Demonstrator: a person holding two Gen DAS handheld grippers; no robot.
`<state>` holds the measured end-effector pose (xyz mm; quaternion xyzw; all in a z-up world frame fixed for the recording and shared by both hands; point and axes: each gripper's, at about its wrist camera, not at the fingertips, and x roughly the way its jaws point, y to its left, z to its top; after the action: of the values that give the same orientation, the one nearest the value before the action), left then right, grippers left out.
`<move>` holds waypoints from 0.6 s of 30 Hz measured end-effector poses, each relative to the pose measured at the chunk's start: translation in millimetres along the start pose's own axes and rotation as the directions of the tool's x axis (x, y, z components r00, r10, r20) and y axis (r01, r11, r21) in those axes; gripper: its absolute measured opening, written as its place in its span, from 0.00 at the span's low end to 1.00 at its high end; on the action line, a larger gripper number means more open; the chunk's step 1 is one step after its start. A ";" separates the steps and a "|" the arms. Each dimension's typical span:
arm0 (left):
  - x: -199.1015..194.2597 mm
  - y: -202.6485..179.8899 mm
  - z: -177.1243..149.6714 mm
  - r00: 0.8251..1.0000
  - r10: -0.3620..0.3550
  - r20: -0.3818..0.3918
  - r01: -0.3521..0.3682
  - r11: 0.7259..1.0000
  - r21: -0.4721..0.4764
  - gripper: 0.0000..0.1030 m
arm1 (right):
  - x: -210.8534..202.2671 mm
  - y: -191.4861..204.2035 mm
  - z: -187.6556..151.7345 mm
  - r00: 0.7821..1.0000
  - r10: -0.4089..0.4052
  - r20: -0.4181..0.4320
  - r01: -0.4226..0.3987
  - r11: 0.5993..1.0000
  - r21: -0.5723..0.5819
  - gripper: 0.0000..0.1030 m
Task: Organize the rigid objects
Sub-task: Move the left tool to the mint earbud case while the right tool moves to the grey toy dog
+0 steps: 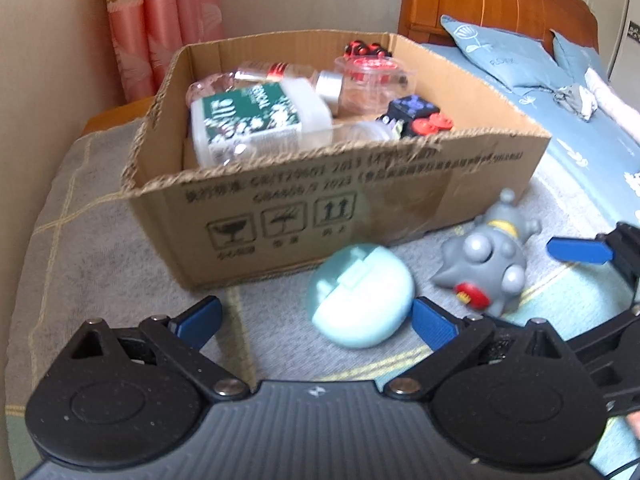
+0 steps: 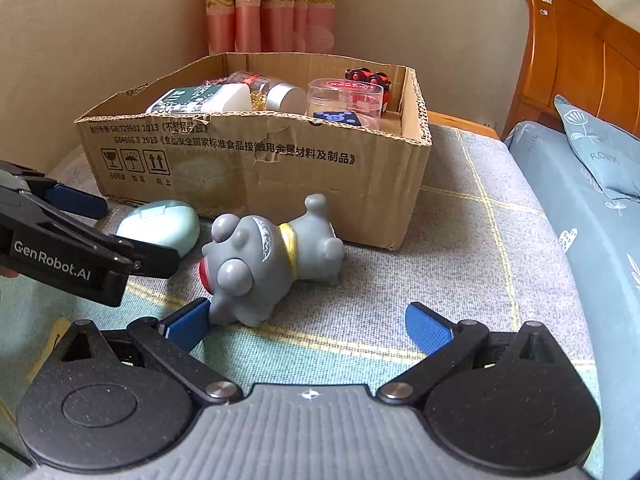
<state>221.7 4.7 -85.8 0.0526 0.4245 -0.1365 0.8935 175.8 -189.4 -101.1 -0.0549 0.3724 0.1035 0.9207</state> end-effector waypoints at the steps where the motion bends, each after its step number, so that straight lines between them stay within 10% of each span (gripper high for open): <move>1: -1.5 3.0 -2.9 1.000 0.014 -0.002 -0.014 1.000 0.003 0.98 | -0.8 0.1 -0.2 1.000 0.001 -0.002 -0.001 1.000 -0.002 1.00; 18: -6.5 7.3 -4.8 0.999 0.050 -0.007 -0.050 0.997 -0.058 0.89 | -7.1 1.6 -7.6 1.000 -0.007 0.019 0.007 1.000 0.004 1.00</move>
<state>216.4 13.9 -84.0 0.0378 0.4291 -0.1015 0.8967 165.3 -190.3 -101.7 -0.0532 0.3639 0.1001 0.9245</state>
